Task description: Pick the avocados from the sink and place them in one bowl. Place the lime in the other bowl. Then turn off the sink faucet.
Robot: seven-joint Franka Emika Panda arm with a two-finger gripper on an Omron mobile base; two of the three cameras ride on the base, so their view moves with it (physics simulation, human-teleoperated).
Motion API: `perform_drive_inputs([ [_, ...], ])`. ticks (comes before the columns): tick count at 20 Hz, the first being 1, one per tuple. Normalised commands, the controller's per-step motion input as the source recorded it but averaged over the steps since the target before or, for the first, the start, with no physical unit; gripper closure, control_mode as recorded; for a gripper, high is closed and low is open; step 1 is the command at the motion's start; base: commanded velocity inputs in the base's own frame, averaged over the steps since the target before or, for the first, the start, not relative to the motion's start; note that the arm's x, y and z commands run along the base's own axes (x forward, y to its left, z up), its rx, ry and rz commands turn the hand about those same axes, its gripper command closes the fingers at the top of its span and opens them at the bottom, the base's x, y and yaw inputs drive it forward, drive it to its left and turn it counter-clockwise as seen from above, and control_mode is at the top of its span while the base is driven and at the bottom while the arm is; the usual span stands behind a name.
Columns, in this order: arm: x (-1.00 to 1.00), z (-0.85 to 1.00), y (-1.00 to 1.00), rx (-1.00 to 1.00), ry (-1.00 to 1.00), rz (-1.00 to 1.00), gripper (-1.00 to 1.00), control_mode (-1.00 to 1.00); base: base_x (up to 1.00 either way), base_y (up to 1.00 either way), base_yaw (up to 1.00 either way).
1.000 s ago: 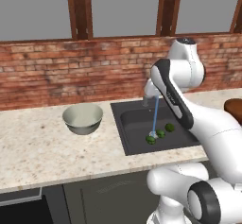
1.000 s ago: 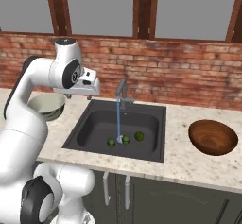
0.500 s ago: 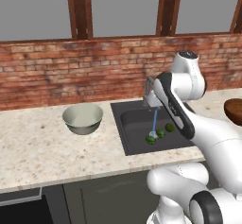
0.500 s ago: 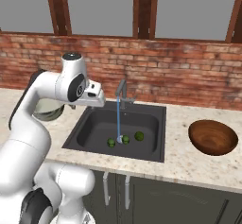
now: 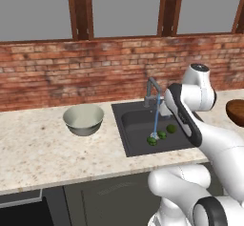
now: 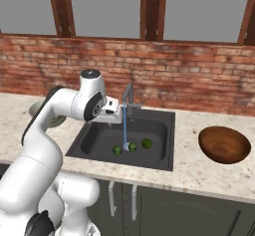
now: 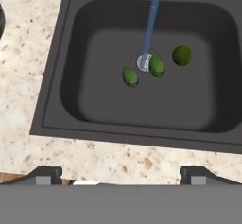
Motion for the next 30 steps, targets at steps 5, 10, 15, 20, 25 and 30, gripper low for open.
perform_drive_inputs([
  [5, 0.00, -0.27, -0.33, 0.00, 0.00, 0.00, -1.00, -1.00, 0.00, 0.00, 0.00],
  [10, 0.00, -0.24, -0.25, 0.00, 0.00, 0.00, -1.00, -1.00, 0.00, 0.00, 0.00],
  [15, 0.05, -0.24, -0.18, 0.00, 0.00, 0.00, -1.00, -1.00, 0.00, 0.00, 0.00],
  [20, 0.20, -0.24, -0.16, 0.00, 0.00, 0.00, -1.00, -1.00, 0.00, 0.00, 0.00],
  [25, 0.27, -0.20, -0.10, 0.00, 0.00, 0.00, -1.00, -1.00, 0.00, 0.00, 0.00],
  [30, 0.30, -0.22, -0.05, 0.00, 0.00, 0.00, -1.00, -1.00, 0.00, 0.00, 0.00],
])
